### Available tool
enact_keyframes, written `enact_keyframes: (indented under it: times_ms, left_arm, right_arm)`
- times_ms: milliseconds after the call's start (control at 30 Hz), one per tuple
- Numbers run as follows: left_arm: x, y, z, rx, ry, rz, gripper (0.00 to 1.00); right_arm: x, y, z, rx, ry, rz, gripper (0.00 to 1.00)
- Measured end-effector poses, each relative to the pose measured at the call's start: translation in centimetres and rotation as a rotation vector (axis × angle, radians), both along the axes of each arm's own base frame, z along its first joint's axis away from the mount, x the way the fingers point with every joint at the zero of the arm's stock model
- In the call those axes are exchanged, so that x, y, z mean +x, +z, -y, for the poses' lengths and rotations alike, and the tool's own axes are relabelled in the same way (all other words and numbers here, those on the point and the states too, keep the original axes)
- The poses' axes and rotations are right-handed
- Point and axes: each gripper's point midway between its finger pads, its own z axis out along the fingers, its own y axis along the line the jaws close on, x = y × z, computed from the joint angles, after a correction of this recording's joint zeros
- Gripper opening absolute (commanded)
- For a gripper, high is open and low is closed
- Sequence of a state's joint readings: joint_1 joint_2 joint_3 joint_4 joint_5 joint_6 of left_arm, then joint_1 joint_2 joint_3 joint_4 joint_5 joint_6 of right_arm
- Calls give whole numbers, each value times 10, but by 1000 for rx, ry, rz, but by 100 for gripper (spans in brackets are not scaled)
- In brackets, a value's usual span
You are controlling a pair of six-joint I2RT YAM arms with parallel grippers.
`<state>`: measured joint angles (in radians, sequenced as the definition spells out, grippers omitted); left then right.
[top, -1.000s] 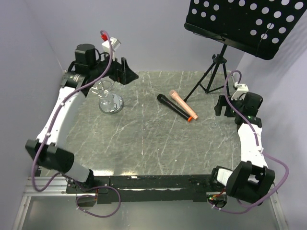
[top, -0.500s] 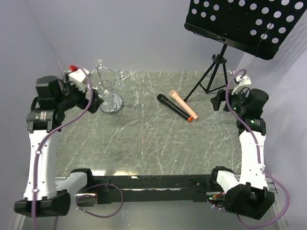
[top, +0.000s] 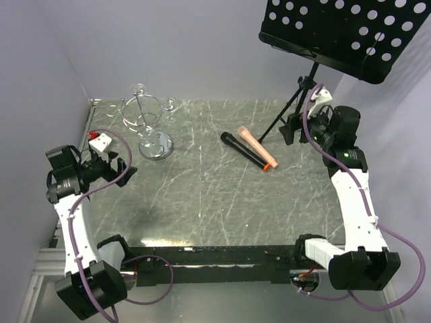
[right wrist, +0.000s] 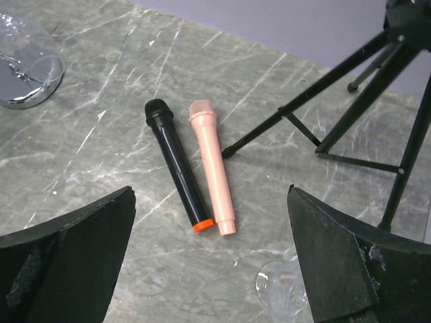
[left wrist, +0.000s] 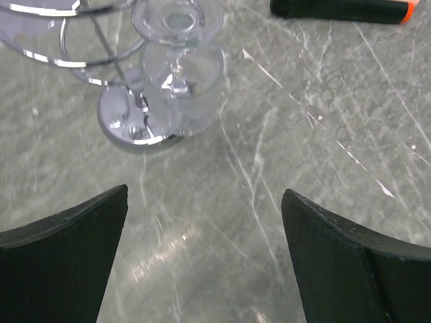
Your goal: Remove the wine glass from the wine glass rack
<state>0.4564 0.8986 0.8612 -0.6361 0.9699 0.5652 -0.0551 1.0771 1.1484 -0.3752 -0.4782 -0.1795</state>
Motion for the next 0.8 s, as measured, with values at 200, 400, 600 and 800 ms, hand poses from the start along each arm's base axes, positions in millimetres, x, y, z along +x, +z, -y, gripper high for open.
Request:
enact_keyframes:
  times_ms: [200, 400, 600, 800]
  left_arm:
    - [18, -13, 6, -13, -79, 99, 100]
    - [31, -38, 14, -21, -107, 144, 100]
    - [39, -51, 15, -21, -101, 210, 100]
    - [54, -61, 12, -59, -78, 227, 99]
  right_arm:
    - [8, 13, -16, -28, 36, 20, 100]
    - [15, 20, -28, -70, 71, 21, 100]
    - [15, 14, -27, -133, 84, -20, 100]
    - [21, 19, -31, -174, 108, -22, 100]
